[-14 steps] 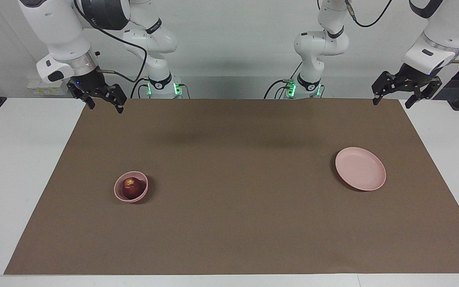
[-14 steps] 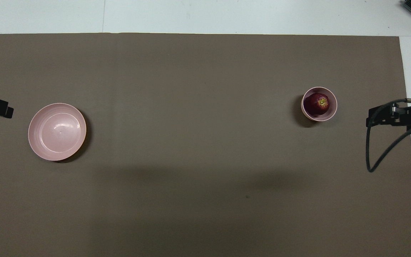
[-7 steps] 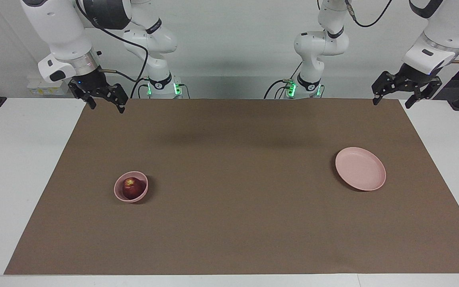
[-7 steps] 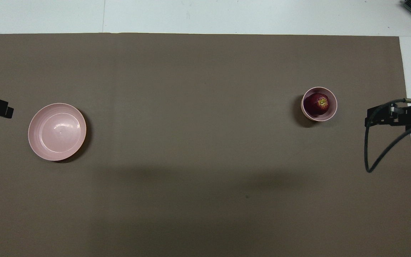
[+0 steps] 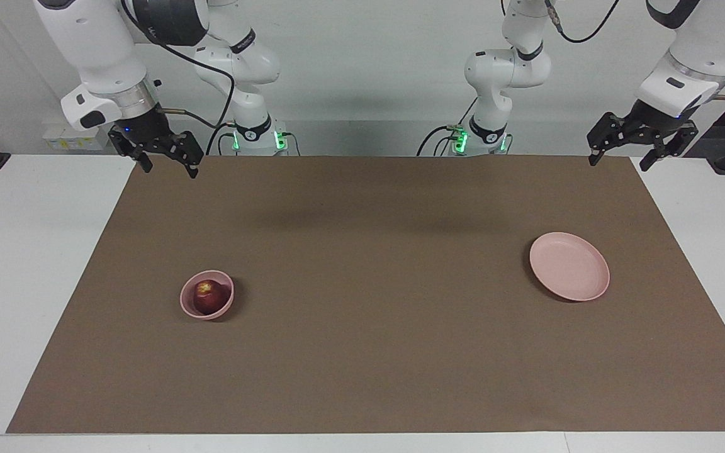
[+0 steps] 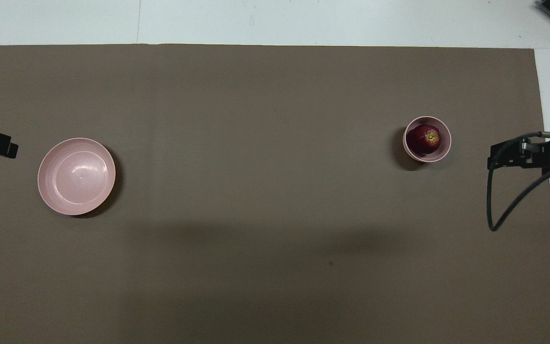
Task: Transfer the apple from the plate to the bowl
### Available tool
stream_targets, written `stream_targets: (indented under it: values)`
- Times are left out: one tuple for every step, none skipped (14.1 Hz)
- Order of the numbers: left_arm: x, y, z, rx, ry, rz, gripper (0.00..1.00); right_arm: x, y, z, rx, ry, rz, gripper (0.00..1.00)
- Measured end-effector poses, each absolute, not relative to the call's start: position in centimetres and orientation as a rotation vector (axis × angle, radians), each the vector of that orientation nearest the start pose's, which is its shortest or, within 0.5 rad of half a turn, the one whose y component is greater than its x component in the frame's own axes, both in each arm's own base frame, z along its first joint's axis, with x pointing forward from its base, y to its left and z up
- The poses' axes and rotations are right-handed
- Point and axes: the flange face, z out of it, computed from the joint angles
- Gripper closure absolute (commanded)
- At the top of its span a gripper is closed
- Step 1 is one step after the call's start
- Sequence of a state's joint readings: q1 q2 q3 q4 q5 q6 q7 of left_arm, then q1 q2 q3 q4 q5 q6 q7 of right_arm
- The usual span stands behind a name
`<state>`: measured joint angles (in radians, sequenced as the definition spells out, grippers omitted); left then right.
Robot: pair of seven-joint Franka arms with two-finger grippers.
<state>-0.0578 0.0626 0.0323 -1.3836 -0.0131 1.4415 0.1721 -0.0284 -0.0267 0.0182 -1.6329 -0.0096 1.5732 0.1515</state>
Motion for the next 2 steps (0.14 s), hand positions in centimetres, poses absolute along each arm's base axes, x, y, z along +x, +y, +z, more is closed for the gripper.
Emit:
stream_targets:
  values:
    - [56.01,-1.65,66.54,-3.137,0.314,0.006,0.0,54.51,-0.62,61.01,-3.143,0.251,0.051,0.0]
    - [56.01,-1.65,66.54,-3.137,0.314,0.006,0.0,54.51,-0.61,61.01,-3.144,0.245,0.051,0.0]
